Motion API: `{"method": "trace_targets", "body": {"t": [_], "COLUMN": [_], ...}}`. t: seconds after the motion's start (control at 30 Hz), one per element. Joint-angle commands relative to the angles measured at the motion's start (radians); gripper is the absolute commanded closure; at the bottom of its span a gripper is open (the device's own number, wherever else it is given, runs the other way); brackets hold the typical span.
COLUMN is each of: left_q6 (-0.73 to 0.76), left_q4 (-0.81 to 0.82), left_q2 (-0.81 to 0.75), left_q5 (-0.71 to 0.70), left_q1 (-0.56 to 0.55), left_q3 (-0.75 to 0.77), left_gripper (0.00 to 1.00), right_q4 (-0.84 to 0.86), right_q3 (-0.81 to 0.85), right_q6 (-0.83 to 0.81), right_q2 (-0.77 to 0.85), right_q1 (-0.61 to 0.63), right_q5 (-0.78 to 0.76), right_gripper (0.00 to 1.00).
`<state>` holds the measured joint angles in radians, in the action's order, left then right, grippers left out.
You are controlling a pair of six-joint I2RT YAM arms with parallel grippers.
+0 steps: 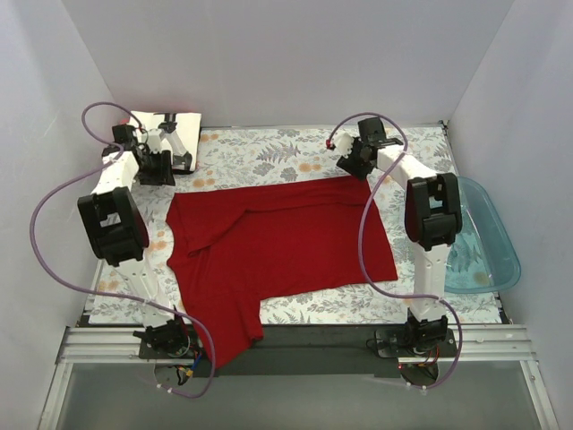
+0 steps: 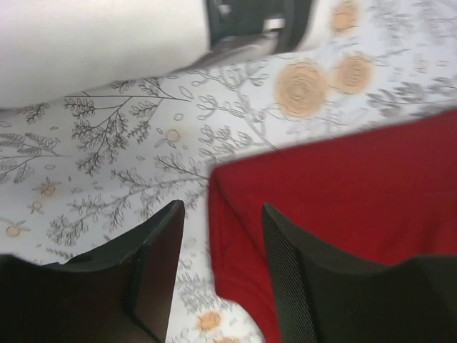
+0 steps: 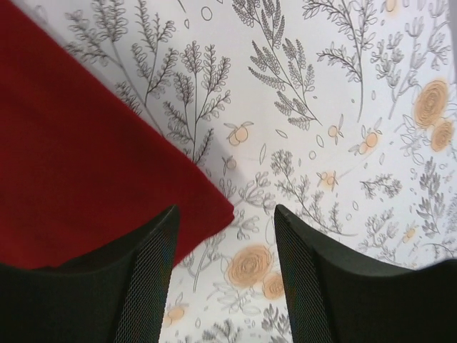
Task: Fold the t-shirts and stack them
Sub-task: Fold the tshirt
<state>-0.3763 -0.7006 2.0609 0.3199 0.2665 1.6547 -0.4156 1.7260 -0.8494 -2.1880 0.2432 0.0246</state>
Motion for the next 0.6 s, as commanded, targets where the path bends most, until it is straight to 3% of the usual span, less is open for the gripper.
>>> {"method": "trace_targets", "body": {"t": [0.0,0.23,0.4,0.57], "left_q6": [0.056,0.131,0.158,0.168], "left_q4": [-0.102,-0.138,-0.132,-0.079], "left_q2": [-0.223,-0.496,-0.616,-0.639], "left_q5": [0.114,0.179,0.093,-0.021], "left_q1": [0.002,-0.094,-0.297,-0.401], "left_q3": [-0.012,-0.301,-0.506,-0.602], "left_gripper": [0.53,0.48,0.48,0.48], "right_q4": [-0.048,-0.176,-0.206,-0.206], "right_q3": [-0.026,-0.135,-0.207,-0.232], "right_q6": [0.001,-0.108,-0.172,-0.197], "right_q2": [0.171,0.272,0.266,0.212], "right_q1": [-0.004,0.002,0.008,0.01], "right_q5": [0.096,0.169,0.138,0.106], "right_gripper": [0.37,0.44,0.47,0.46]}}
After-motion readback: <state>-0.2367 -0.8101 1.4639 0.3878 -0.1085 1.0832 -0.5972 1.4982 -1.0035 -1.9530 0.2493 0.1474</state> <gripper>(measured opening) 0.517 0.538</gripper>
